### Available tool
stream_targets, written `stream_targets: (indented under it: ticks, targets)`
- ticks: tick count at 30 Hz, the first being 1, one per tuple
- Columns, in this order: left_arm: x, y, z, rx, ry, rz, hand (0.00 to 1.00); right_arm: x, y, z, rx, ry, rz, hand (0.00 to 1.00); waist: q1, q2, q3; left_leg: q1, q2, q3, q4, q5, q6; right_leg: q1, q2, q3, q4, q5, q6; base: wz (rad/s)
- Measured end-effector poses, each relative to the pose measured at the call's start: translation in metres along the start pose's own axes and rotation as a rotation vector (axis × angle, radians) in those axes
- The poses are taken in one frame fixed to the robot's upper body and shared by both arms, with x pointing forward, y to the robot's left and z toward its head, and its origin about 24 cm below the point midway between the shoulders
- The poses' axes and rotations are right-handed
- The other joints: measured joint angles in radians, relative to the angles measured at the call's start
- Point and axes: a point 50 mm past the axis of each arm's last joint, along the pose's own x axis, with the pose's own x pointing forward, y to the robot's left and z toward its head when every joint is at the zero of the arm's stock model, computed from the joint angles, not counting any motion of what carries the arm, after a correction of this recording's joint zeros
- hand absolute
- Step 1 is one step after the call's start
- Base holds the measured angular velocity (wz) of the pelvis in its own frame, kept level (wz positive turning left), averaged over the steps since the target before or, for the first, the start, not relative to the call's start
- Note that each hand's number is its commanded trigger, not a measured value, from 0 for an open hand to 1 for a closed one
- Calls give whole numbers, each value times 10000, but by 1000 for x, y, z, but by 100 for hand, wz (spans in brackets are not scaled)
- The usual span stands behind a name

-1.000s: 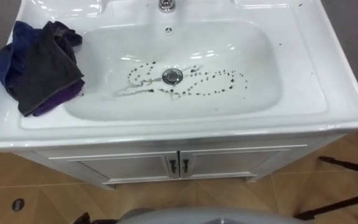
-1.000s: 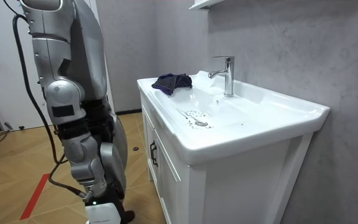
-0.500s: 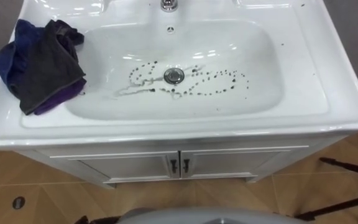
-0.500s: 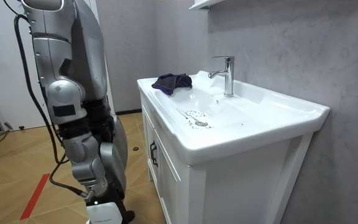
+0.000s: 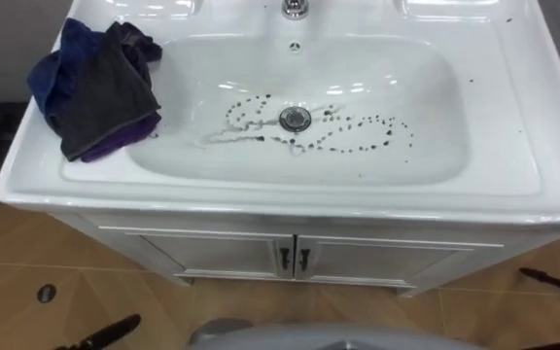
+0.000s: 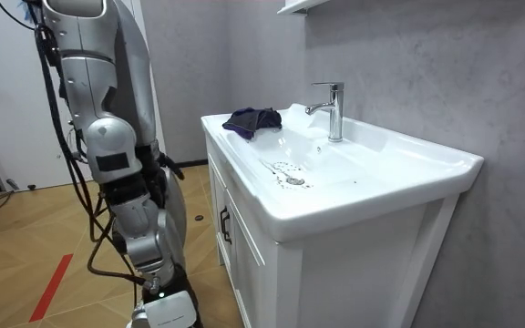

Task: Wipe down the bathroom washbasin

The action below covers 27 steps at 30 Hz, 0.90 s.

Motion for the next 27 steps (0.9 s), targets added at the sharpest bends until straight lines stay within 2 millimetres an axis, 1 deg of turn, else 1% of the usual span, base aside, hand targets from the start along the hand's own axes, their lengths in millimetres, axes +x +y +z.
stream_targets:
  ticks: [1,3,4,6,7,9,10,12,13,15,16,18,21,22,24,25,27]
  targets:
    - [0,0,5,-291,-177,92,0,0,0,1,9,-65,-1,0,26,13,-1,-1,-1,-2,-2,0,0,-1,0,-1,0,0,0,0]
    - [-1,2,26,-1235,-946,599,0,-1,-3,0,47,-95,-70,0,112,70,-6,-15,3,-65,-17,0,0,-8,3,-19,-7,-2,-2,2]
    - [-2,2,32,-1356,-1146,721,0,-1,-3,0,10,-108,-83,0,123,90,-7,-20,1,-95,-16,0,0,-7,3,-25,-8,-2,-2,5]
    - [-4,3,56,-1682,-2054,1031,0,-1,-6,3,-309,-205,-158,0,138,172,-16,-35,-35,-125,-8,0,0,-6,-1,-34,5,-1,-2,2]
    - [-6,4,63,-1817,-2300,1091,0,-1,-6,4,-418,-231,-176,0,147,185,-18,-40,-74,-129,-8,1,1,-5,0,-34,5,-1,-2,0]
    - [-12,8,89,-2579,-3337,1466,0,-2,-9,6,-788,-355,-288,0,155,260,-49,-48,-83,-131,-18,1,1,-10,-1,-26,5,-4,2,0]
    - [-15,9,96,-2751,-3609,1533,0,-2,-10,7,-816,-395,-302,0,164,269,-48,-48,-84,-131,-25,1,1,-16,-1,-20,2,-6,6,-4]
    - [-24,16,123,-3420,-4700,1822,0,-3,-12,5,-801,-415,-337,0,189,313,-53,-47,-85,-129,-39,1,1,-52,4,25,-5,-10,9,-5]
    - [-26,18,130,-3538,-4947,1894,0,-3,-12,7,-818,-460,-343,0,191,325,-54,-45,-89,-130,-35,1,1,-52,2,25,2,-10,9,0]
    - [-38,24,154,-4231,-5856,2092,0,-3,-13,3,-812,-429,-367,0,154,356,-59,-17,-107,-146,-29,1,2,-15,-7,28,-1,-9,11,0]
    - [-42,25,159,-4410,-6099,2116,0,-4,-13,2,-798,-420,-383,0,147,362,-60,-7,-111,-148,-24,1,2,-8,-11,36,-1,-9,11,-4]
    - [-52,28,173,-4957,-6819,2265,0,-4,-17,2,-948,-383,-504,0,152,454,-63,30,-123,-179,-19,2,3,-7,-18,143,8,-5,18,-11]
    - [-59,31,181,-5052,-7315,2586,0,-5,-20,-2,-849,-379,-598,0,136,547,-60,76,-140,-325,-22,2,2,-34,-20,278,-10,-10,28,-14]
    - [-62,31,183,-5063,-7475,2582,0,-5,-20,-2,-856,-379,-596,0,129,546,-60,65,-139,-328,-22,2,2,-53,-18,282,-5,-13,29,0]
    - [-77,29,196,-5239,-8339,2286,0,-6,-20,-5,-925,-343,-583,0,44,477,-62,37,-136,-348,-16,2,2,-72,-17,241,10,-14,29,4]
    - [-82,28,200,-5200,-8648,2240,0,-6,-19,-6,-989,-309,-572,0,24,462,-57,49,-137,-342,-14,2,2,-59,-17,234,9,-14,29,5]
    - [-94,22,211,-4559,-9734,2235,0,-5,-19,-6,-1165,-276,-581,0,-103,469,-48,88,-150,-413,6,2,3,14,-28,187,8,-12,32,5]
